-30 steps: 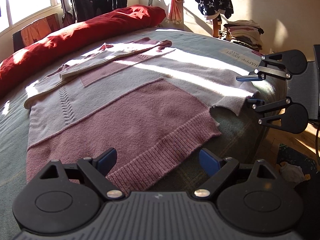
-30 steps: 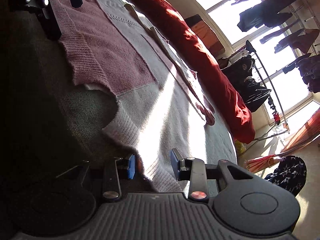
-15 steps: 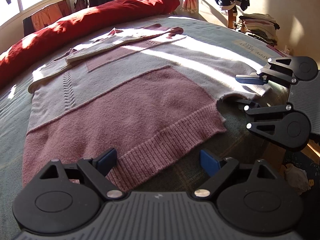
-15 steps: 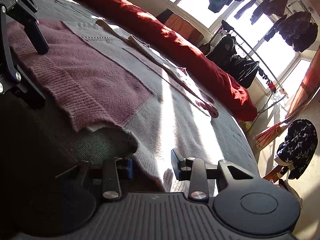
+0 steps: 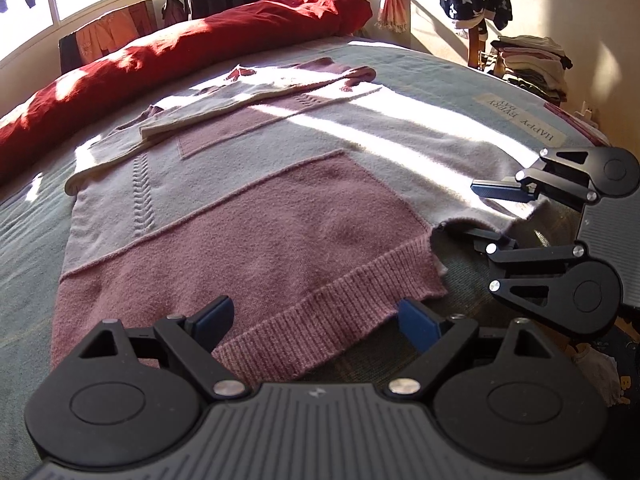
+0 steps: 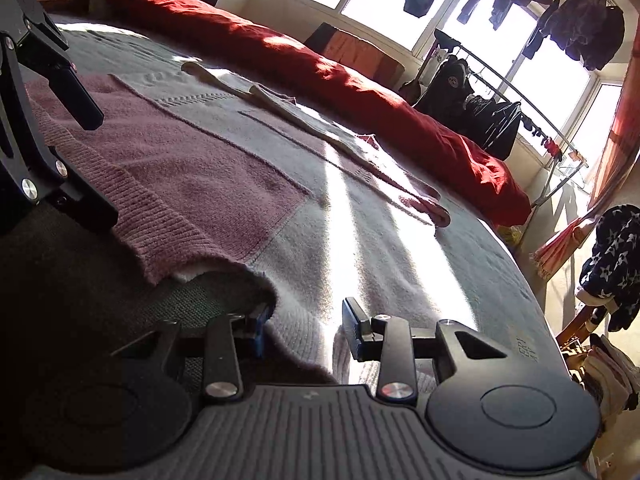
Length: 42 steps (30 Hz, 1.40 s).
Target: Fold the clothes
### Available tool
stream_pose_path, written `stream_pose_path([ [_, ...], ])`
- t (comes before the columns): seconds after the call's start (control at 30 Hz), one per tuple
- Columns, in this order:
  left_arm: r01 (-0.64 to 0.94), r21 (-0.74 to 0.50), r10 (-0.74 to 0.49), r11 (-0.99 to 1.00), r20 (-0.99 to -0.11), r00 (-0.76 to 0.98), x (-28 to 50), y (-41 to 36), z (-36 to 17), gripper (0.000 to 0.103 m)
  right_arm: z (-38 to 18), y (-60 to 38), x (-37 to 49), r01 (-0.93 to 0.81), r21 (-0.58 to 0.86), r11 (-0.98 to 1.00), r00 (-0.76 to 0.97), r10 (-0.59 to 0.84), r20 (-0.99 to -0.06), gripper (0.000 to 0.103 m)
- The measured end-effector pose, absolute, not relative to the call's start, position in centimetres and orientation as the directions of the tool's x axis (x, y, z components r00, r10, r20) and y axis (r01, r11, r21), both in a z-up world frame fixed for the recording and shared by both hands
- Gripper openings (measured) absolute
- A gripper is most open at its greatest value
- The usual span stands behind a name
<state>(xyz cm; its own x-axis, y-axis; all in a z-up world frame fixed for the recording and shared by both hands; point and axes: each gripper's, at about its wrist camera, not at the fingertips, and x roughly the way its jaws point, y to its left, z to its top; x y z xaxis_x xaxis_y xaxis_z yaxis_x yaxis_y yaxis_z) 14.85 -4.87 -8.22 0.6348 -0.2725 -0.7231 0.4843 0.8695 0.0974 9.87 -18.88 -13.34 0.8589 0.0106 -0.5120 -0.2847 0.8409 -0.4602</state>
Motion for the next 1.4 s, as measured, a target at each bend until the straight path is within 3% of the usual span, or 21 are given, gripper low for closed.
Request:
stream_pose_path([
  [0.2,0.486,0.152,-0.266,0.861,-0.680,0.683,14.0,-5.2,-7.8,0.090,-13.2,-18.7,9.0,-0.370,-0.544,0.753,0.858,0.052,-0.512,0.041],
  [0.3,0.506,0.229,-0.243,0.831,-0.669,0.702,13.6,-5.1,-8.0,0.090,-13.2,-18.5,9.0,-0.412,-0.608,0.679,0.858,0.064,-0.510,0.046],
  [0.57,0.548,0.367,-0.209,0.751,-0.656,0.725,13.0,-4.3,-9.4,0.090,-13.4,-17.9,8.1,-0.462,-0.725,0.512,0.863,0.068,-0.501,0.046],
  [0.7,0.563,0.429,-0.212,0.707,-0.631,0.747,12.5,-4.8,-9.7,0.090,-13.2,-18.8,7.1,-0.480,-0.723,0.496,0.854,0.075,-0.515,0.047],
  [0.97,0.597,0.478,-0.247,0.645,-0.609,0.754,13.0,-6.8,-10.1,0.091,-13.1,-21.2,6.9,-0.513,-0.717,0.471,0.828,0.054,-0.558,0.050],
  [1.1,0.619,0.477,-0.278,0.624,-0.604,0.746,13.1,-8.2,-9.5,0.091,-13.5,-21.2,7.4,-0.493,-0.758,0.427,0.849,0.045,-0.526,0.051],
  [1.4,0.652,0.456,-0.341,0.606,-0.591,0.731,13.4,-11.4,-8.6,0.091,-9.5,-23.6,10.6,-0.432,-0.688,0.583,0.865,0.052,-0.499,0.051],
])
